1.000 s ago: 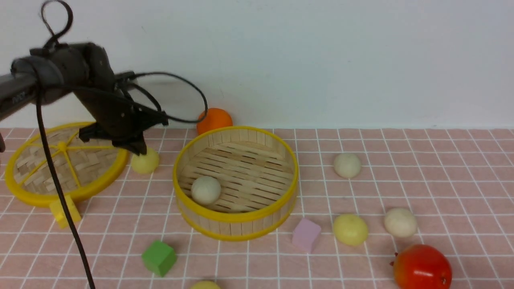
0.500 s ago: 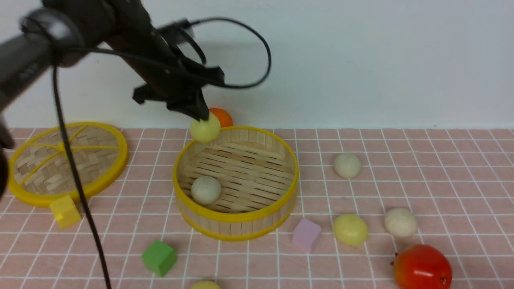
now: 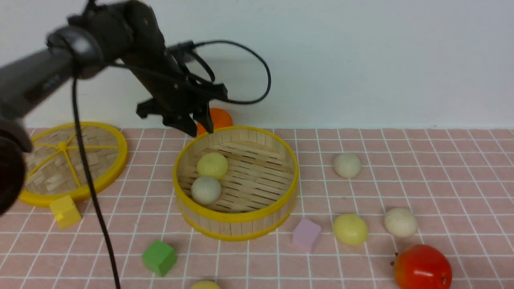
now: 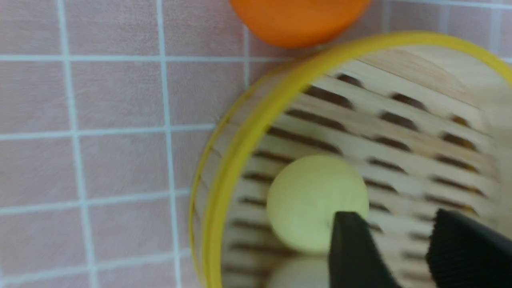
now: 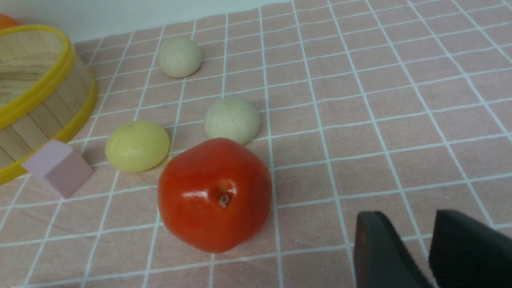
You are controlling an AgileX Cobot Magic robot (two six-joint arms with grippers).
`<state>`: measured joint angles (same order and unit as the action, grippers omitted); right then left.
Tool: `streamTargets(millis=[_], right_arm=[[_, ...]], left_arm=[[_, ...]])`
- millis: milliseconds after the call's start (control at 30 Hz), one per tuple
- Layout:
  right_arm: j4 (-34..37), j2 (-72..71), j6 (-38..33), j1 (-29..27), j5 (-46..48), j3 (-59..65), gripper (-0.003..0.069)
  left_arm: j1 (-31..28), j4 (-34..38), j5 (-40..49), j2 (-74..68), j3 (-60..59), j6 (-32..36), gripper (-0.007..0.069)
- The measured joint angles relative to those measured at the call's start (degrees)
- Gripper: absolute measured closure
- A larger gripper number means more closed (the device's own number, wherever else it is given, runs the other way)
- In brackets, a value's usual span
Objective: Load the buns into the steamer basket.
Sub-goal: Use the left arm to grab a steamed stuffed bun
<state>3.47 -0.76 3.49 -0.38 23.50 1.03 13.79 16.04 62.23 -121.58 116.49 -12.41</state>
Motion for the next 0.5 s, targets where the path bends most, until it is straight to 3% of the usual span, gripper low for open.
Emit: streamTargets(millis=[267,500], right_arm=[[0.00,0.00,0.00,0.00,0.00,0.00,0.0419],[0.00,0.00,0.00,0.00,0.00,0.00,0.0419]], left_arm=[[1.77,-1.86,5.59,17.71,-7.41,2.16,0.0246],[14.74,-7.06,4.21,31.90,-35.73,1.34,0.0264]])
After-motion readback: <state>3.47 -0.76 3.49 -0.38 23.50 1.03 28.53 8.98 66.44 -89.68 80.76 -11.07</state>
